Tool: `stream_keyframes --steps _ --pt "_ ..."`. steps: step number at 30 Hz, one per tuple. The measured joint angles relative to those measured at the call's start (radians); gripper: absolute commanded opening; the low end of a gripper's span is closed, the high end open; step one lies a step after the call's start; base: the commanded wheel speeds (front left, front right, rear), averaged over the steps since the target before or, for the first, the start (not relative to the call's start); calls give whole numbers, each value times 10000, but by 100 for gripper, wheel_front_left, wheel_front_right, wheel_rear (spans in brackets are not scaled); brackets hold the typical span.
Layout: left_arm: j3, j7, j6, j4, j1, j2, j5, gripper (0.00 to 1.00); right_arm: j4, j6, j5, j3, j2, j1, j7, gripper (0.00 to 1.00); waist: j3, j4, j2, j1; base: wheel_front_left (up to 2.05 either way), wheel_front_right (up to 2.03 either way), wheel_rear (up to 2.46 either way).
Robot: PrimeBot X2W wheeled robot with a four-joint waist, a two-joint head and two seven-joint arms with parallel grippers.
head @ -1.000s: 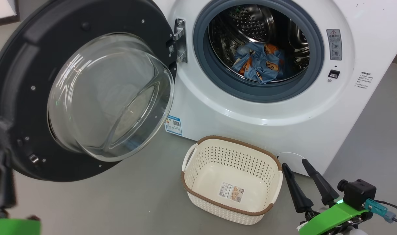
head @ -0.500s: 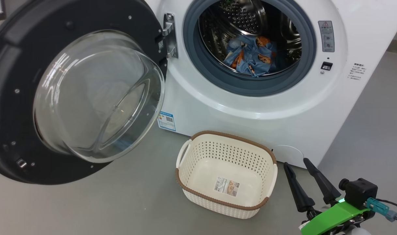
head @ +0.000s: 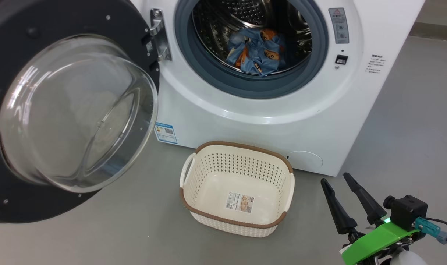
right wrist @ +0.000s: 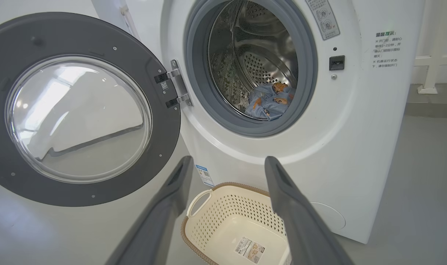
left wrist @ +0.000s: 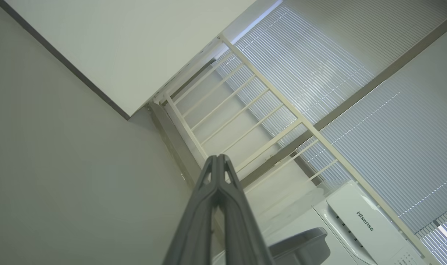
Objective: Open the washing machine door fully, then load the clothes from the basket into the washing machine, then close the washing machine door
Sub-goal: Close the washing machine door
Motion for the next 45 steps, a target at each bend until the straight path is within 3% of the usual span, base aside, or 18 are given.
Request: stream_keyframes --steps 9,19,35,45 --pt "581 84 73 2495 -429 261 -583 0 -8 0 0 59 -115 -23 0 100 193 -389 0 0 0 0 0" --pt "767 1110 56 4211 -485 343 -1200 0 -6 0 0 73 -270 -195 0 100 413 -656 0 0 0 0 0" --pt "790 2420 -245 4734 -882 29 -1908 0 13 0 0 96 -370 -408 0 100 802 -771 0 0 0 0 0" --pt "186 4013 -249 4362 -690 113 -1889 0 121 0 0 42 -222 -410 0 100 580 -735 0 0 0 0 0"
